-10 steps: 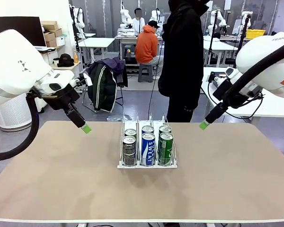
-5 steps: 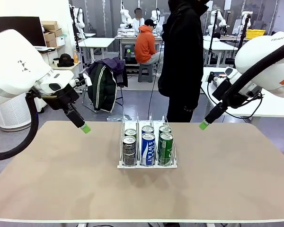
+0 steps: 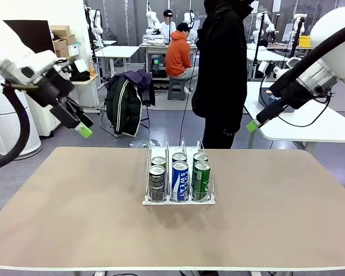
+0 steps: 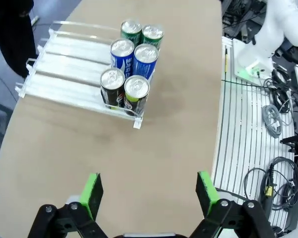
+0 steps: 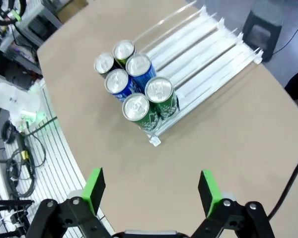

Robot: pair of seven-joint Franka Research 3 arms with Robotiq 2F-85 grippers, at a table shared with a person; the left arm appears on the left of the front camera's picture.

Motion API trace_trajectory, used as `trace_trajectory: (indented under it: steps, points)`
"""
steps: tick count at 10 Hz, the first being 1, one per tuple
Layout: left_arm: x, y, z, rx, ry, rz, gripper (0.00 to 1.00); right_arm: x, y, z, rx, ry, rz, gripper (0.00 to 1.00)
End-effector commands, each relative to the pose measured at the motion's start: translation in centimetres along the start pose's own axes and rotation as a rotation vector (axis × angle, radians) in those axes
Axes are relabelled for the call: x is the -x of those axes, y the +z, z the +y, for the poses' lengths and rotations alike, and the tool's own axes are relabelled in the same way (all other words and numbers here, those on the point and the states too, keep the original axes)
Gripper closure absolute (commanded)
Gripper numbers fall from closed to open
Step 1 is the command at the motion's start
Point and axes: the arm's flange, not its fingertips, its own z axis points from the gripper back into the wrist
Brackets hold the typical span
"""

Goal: Fill the beverage cans into the dispenser.
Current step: Pick up the Sprite handed by the human.

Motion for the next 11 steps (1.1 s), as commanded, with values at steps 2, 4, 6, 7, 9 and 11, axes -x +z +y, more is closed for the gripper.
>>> trace_trajectory:
  steps: [2, 4, 6, 7, 9, 11]
  points:
    - [-0.3, -0.9, -0.1, -0.067, 0.002, 0.013, 0.0, -0.3, -0.1, -0.3, 0.073, -0.01, -0.071, 0.0]
    - [-0.1, 1.2, 0.2, -0.009, -0.012, -0.013, 0.0, -0.4, 0.7, -0.1, 0.006, -0.003, -0.021, 0.0]
    - [-0.1, 1.2, 0.2, -0.009, -0.012, -0.013, 0.0, -0.4, 0.7, -0.1, 0.006, -0.003, -0.021, 0.0]
    - [-0.1, 1.2, 0.2, -0.009, -0.012, -0.013, 0.0, -0.6, 0.7, 0.0, 0.021, -0.003, -0.027, 0.0]
    - [-0.7, 2.8, 0.4, -0.039, 0.002, -0.013, 0.0, -2.2, 2.7, 0.8, 0.019, 0.041, -0.058, 0.0]
    - [-1.8, 6.5, 0.9, -0.016, -0.054, -0.083, 0.0, -4.6, 5.4, 0.7, 0.003, 0.081, -0.045, 0.0]
